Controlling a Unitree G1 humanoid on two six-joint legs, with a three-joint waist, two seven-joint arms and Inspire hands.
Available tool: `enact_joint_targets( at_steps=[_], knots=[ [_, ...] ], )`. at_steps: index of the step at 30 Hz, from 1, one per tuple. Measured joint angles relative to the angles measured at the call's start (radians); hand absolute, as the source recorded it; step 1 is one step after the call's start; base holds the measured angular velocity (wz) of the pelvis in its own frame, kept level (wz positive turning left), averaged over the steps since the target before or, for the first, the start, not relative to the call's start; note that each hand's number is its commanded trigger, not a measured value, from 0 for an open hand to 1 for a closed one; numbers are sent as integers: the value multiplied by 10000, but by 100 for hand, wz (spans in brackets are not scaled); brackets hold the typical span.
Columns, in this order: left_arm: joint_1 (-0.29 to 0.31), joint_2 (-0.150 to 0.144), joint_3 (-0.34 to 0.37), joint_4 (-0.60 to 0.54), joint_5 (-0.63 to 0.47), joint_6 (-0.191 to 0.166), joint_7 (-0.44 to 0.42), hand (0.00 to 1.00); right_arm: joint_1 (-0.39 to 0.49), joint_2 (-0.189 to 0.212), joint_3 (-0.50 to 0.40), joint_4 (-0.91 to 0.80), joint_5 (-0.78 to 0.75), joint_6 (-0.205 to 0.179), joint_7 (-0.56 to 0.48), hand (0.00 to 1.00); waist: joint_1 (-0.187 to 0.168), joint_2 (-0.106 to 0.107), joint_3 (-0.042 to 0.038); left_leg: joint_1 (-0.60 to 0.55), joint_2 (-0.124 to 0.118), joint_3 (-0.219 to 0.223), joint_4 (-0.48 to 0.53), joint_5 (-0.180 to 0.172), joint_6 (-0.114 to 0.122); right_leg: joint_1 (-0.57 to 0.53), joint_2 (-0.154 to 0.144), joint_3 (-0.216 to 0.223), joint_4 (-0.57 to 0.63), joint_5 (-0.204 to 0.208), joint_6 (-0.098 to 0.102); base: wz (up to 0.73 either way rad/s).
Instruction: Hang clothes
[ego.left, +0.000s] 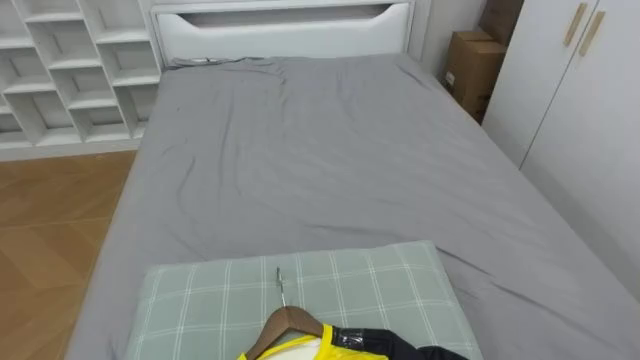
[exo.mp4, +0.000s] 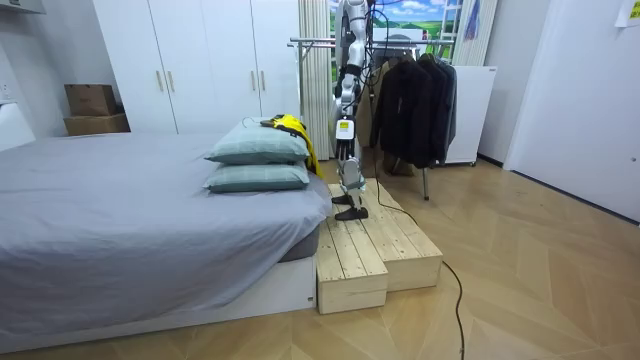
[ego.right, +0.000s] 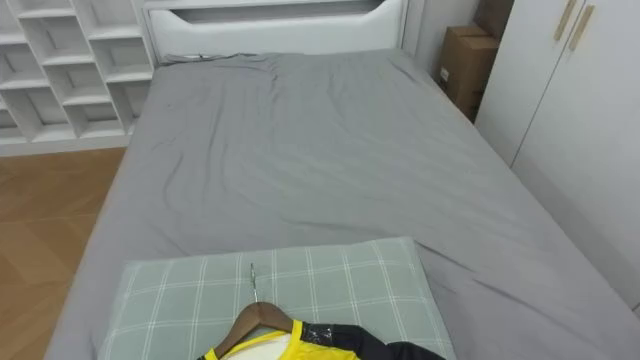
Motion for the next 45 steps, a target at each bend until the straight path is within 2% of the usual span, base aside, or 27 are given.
enact_joint_targets(
  at_steps=[8, 11, 20, 30, 35, 39, 43, 45],
  knots=[
    [85, 1, -9, 7, -3, 22, -7, 0, -105, 5, 110, -5, -121, 35, 85, 0, 31, -112, 11, 8, -14, -7, 8, 0, 0, 20, -9, -5, -17, -3, 4, 0],
    [71, 6, -8, 4, 2, 40, -28, 0, -119, 5, 197, -6, -119, 33, 173, 0, 45, -185, 43, 9, -21, -11, 15, 0, 1, 38, -16, -14, -52, -5, 6, 0],
    [60, 16, 13, 4, 7, -66, 10, 0, -90, -1, 170, 21, -96, -14, 304, 0, 21, -121, 5, 8, -24, -15, 13, 0, 0, 73, 0, -7, -173, -7, 20, 0],
    [50, 15, 12, 3, 10, -57, 321, 0, -73, -44, 164, 44, -61, -5, 260, 0, 11, -35, -1, 24, -21, -18, -61, -1, 0, 67, 6, -5, -134, -2, 19, 0],
    [91, 2, 12, -6, 4, -59, 646, 0, -43, -70, 193, 37, 30, -2, 263, 0, 4, 13, 3, 34, -19, -32, -69, -1, 1, 67, 9, -5, -115, 3, 12, 0],
    [99, -24, 96, -11, 1, -98, 1281, 0, 54, -113, 179, 7, 188, -4, 257, 0, -13, 69, 1, 34, -16, -28, -67, -1, 1, 69, 16, 6, -99, 4, 11, 0],
    [66, -19, 739, -238, 2, -201, 2036, 0, 60, -135, 72, 23, 261, -4, 240, 0, -39, 112, 4, 70, -16, -33, -64, 0, 1, 99, 17, 6, -98, 4, 11, 0],
    [29, -17, 845, -245, -9, -325, 2479, 0, 47, -159, 80, 49, 378, -6, 195, 0, 0, 136, 11, 142, -20, -16, -116, 0, 2, 135, 17, 27, -97, 4, 11, -2]
  ],
)
